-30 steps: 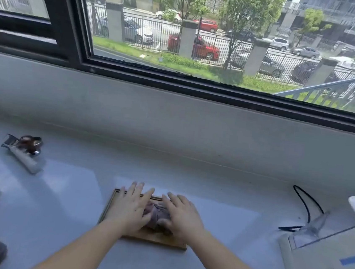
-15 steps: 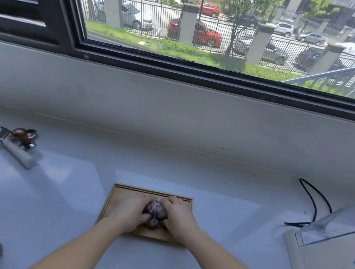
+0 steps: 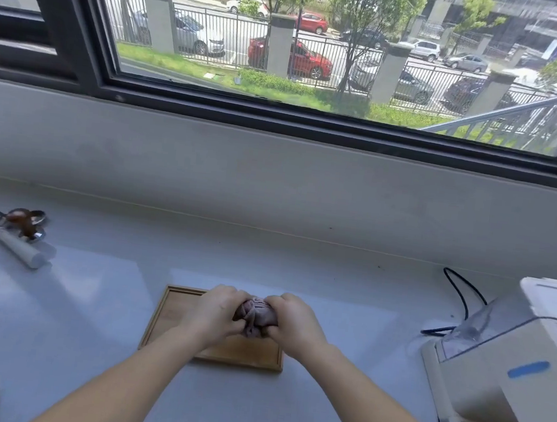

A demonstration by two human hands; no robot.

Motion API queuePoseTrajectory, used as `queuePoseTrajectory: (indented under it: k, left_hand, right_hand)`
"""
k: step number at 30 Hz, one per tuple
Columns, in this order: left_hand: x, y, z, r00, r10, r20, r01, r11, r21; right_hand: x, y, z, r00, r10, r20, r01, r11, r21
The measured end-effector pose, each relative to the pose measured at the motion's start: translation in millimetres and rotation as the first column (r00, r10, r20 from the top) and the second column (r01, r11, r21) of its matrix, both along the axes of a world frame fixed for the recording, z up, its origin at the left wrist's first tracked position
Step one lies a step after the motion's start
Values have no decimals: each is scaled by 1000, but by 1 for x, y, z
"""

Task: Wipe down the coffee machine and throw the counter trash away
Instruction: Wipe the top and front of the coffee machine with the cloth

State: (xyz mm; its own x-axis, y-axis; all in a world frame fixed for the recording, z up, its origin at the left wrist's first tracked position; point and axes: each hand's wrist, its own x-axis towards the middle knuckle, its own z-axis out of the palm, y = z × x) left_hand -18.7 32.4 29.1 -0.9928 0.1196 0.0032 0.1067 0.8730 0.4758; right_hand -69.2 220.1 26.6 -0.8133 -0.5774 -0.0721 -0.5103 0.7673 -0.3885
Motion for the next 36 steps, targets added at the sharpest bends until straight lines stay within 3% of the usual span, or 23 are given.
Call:
queuePoseTrajectory:
  k: [20,27,36]
  left_hand:
    - [20,138,99,963,-71,-261,89,994,56]
    - [24,166,148,898,-188,-397,244,965,96]
    - [37,219,187,805,-347,-481,433,898,78]
  right_hand:
    - [37,149,110,973,-136,-186,121,989,-88]
    - [68,181,161,906,-280,-317,245,958,-146]
    - [128,227,208,802,-468,-372,425,884,-196]
